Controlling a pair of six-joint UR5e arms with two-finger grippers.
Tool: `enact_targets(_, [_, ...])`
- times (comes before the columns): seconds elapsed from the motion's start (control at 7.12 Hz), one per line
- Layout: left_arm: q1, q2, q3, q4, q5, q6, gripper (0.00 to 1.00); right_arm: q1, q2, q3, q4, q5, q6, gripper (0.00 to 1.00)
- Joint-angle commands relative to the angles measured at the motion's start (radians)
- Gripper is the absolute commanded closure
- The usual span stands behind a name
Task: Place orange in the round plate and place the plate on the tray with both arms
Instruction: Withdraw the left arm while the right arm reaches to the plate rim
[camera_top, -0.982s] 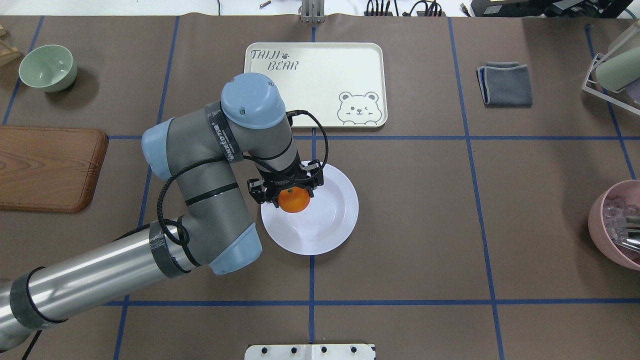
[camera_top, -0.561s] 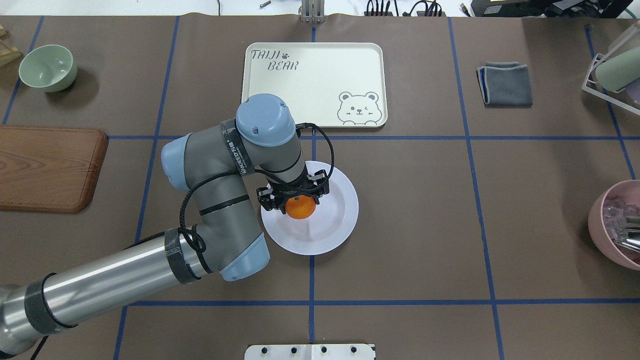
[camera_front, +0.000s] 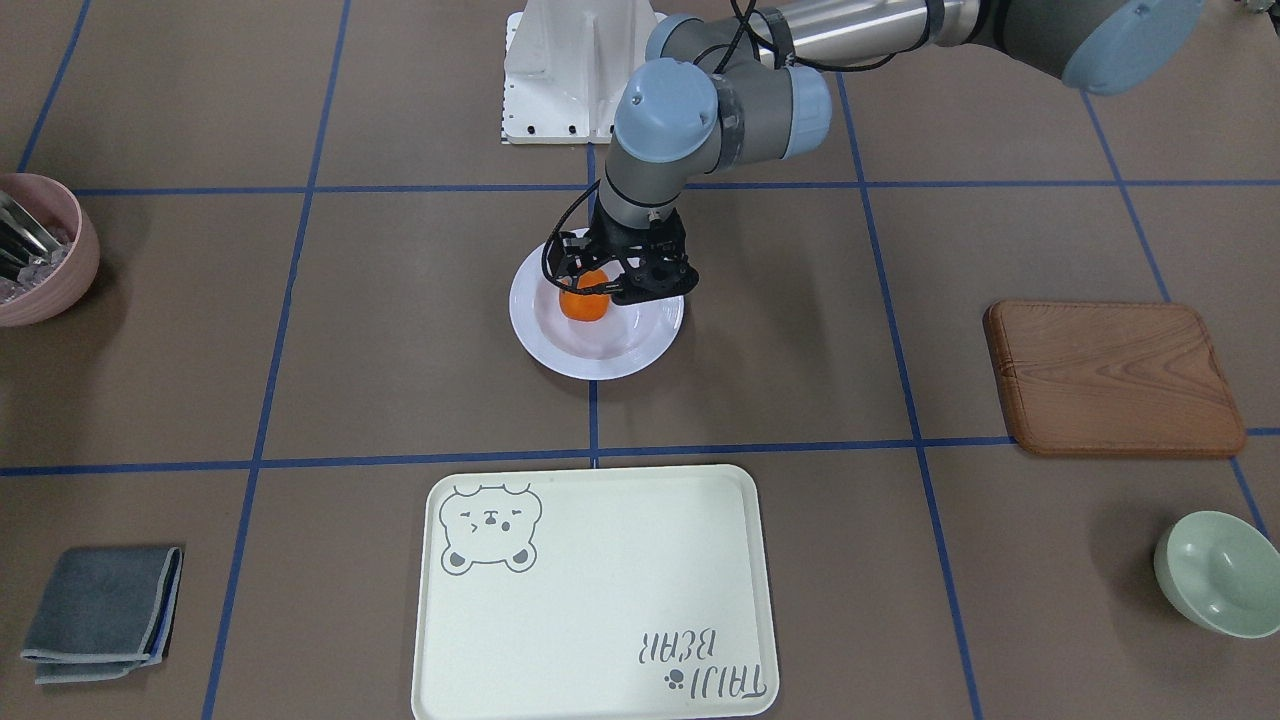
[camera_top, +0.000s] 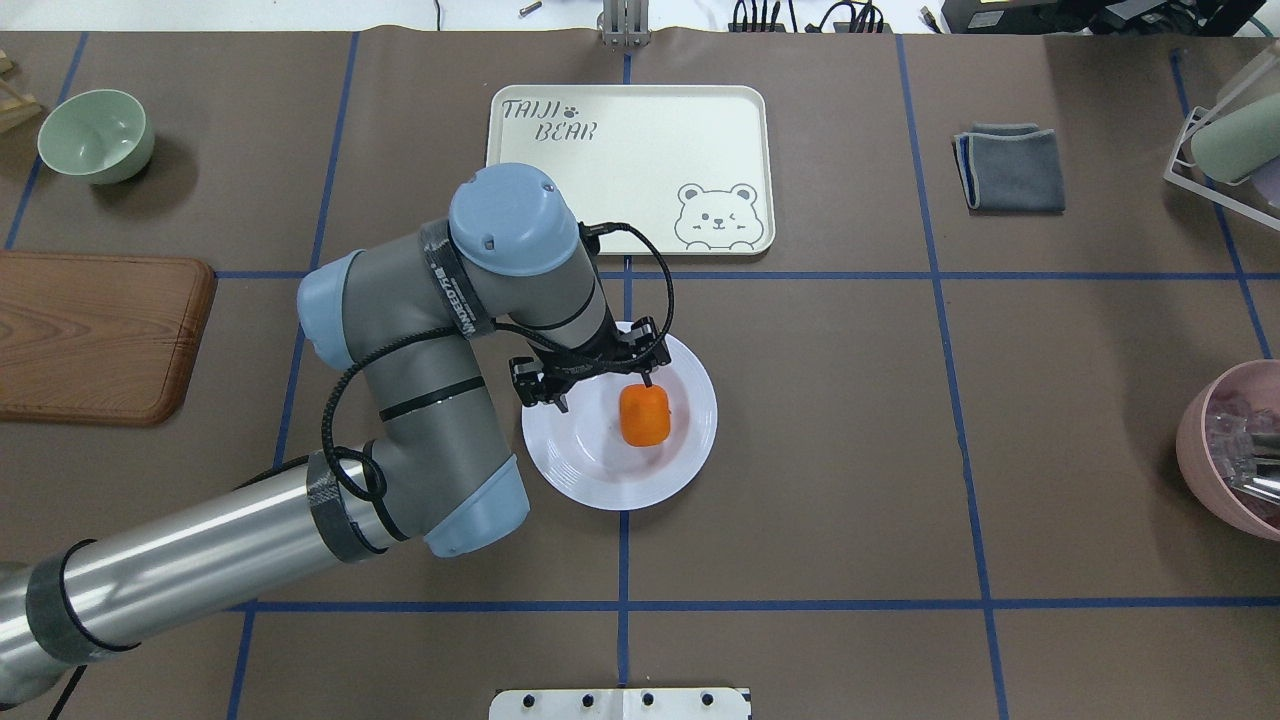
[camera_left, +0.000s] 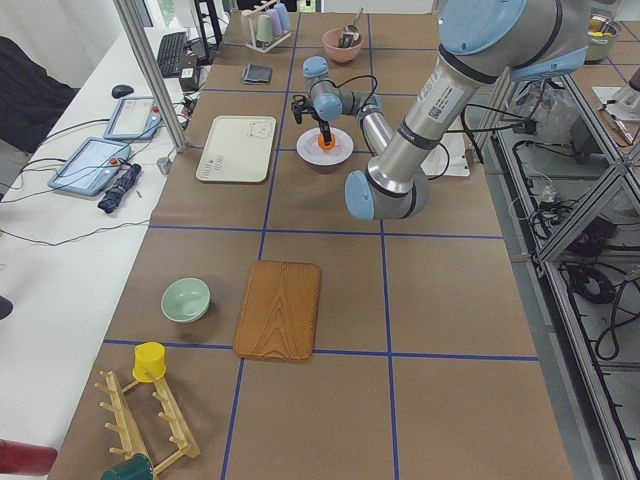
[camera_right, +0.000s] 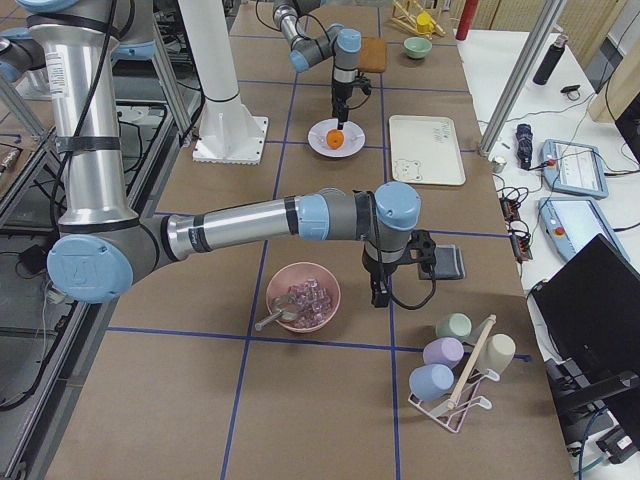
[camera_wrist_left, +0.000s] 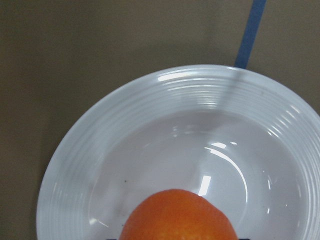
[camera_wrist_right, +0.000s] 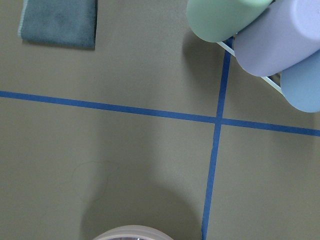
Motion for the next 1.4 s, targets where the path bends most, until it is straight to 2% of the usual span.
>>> enact_targets(0.0, [-0.107, 0.064, -0.103, 0.004, 0.005, 0.007, 0.01, -0.011, 0.035, 0.014, 0.002, 0.074, 0.065, 0.00])
enact_targets(0.14, [-0.181, 0.142, -0.181, 0.004, 0.010, 0.109, 0.01, -0.062, 0.055, 0.061, 0.003, 0.083, 0.187, 0.00])
enact_targets(0.28, [-0.250, 0.179, -0.205, 0.030, 0.010, 0.201, 0.01, -0.103, 0.070, 0.098, 0.008, 0.085, 0.278, 0.00])
enact_targets(0.42, [-0.290, 0.179, -0.204, 0.096, 0.009, 0.286, 0.01, -0.138, 0.075, 0.103, 0.073, 0.094, 0.381, 0.00])
enact_targets(0.56, [-0.341, 0.181, -0.205, 0.160, 0.006, 0.379, 0.01, -0.209, 0.078, 0.103, 0.191, 0.100, 0.544, 0.00])
enact_targets(0.7, [-0.402, 0.182, -0.205, 0.230, 0.004, 0.486, 0.01, -0.282, 0.084, 0.079, 0.360, 0.099, 0.721, 0.00])
enact_targets(0.98, [-0.546, 0.274, -0.182, 0.253, 0.005, 0.780, 0.01, -0.422, 0.142, 0.007, 0.654, 0.074, 1.059, 0.00])
enact_targets(1.12, [-0.603, 0.281, -0.161, 0.253, 0.001, 0.917, 0.01, -0.503, 0.191, -0.023, 0.769, 0.007, 1.221, 0.00])
enact_targets(1.26, [-0.654, 0.281, -0.115, 0.241, -0.001, 0.958, 0.01, -0.612, 0.237, -0.041, 0.861, -0.118, 1.377, 0.00])
